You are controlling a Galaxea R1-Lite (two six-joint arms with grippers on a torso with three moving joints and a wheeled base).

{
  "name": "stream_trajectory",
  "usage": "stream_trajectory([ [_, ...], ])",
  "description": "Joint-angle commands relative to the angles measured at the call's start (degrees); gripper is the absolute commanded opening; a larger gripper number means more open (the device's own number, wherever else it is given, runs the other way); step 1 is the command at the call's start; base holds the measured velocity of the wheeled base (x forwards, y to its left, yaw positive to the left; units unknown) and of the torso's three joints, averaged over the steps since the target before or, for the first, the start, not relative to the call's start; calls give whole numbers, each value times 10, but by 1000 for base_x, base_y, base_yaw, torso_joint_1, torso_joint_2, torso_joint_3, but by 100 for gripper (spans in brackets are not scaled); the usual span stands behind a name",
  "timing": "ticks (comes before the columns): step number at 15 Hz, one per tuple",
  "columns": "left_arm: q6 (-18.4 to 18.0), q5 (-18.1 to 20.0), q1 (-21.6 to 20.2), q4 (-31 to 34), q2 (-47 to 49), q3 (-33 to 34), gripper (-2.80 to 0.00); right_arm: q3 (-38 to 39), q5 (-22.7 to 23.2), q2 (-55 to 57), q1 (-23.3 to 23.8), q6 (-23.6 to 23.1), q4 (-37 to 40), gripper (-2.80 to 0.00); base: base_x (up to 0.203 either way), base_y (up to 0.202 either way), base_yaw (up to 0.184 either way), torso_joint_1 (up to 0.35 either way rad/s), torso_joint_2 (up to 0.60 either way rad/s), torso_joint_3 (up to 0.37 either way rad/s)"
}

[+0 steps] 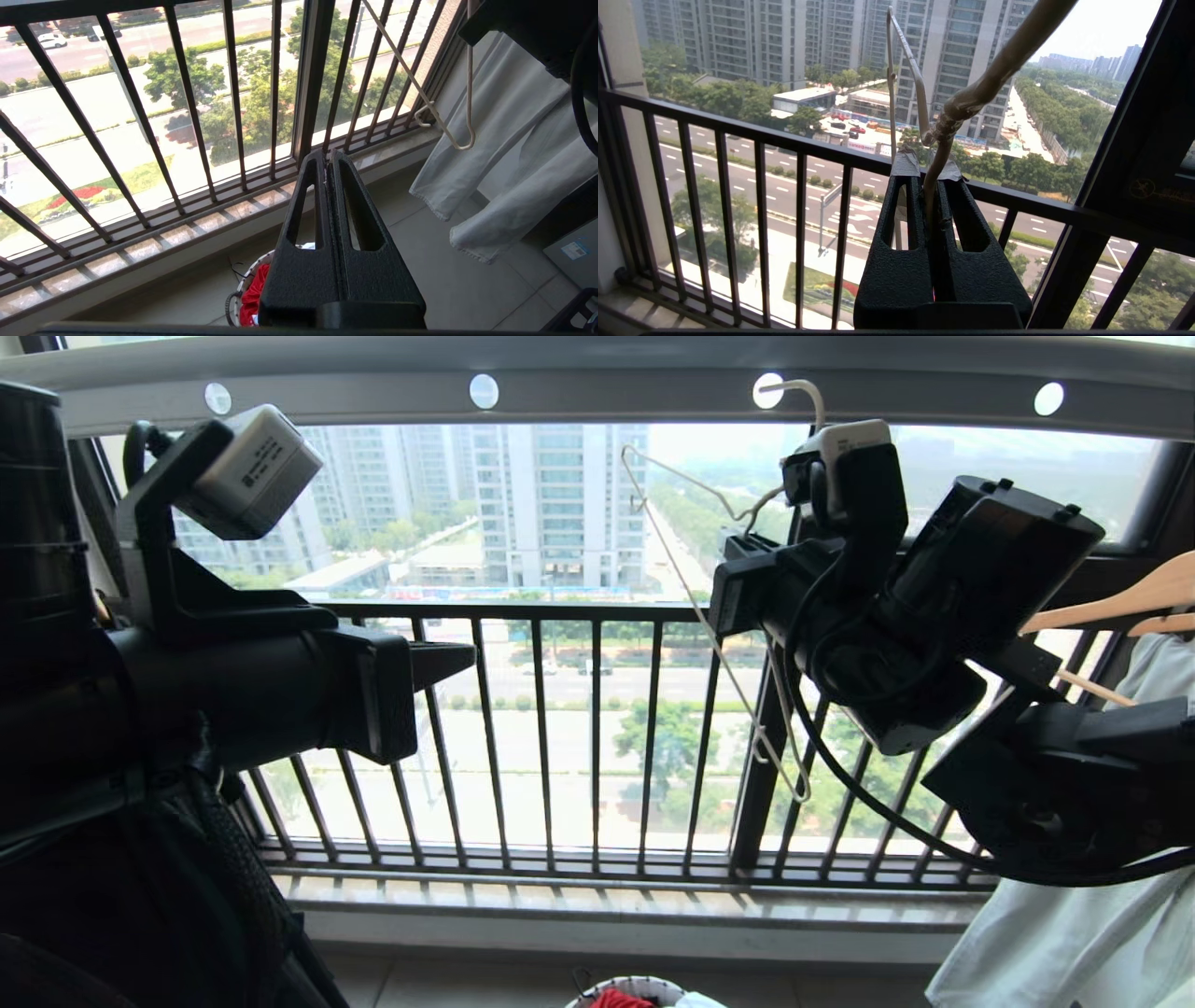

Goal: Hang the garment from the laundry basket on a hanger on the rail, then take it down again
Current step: Hang the clothes rack on the clothesline

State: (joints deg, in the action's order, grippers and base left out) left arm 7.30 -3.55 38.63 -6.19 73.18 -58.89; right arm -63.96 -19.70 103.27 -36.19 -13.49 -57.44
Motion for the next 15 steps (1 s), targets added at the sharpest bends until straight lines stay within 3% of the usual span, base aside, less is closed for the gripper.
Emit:
stream_trajectory([
  [1, 1, -2, 0, 0, -7, -3, -280, -18, -1, 21, 0, -1, -3, -280, 0, 0, 0, 0, 0, 0],
  [7, -1, -11, 0, 4, -25, -6, -280, -57, -3, 40, 34, 1, 29, -280, 0, 0, 0, 0, 0, 0],
  [13, -1, -11, 1, 3, -29, -6, -280, -70, -3, 32, 42, 0, 36, -280, 0, 0, 0, 0, 0, 0],
  [15, -1, -11, 1, 3, -32, -6, -280, -85, -3, 34, 43, 0, 70, -280, 0, 0, 0, 0, 0, 0],
])
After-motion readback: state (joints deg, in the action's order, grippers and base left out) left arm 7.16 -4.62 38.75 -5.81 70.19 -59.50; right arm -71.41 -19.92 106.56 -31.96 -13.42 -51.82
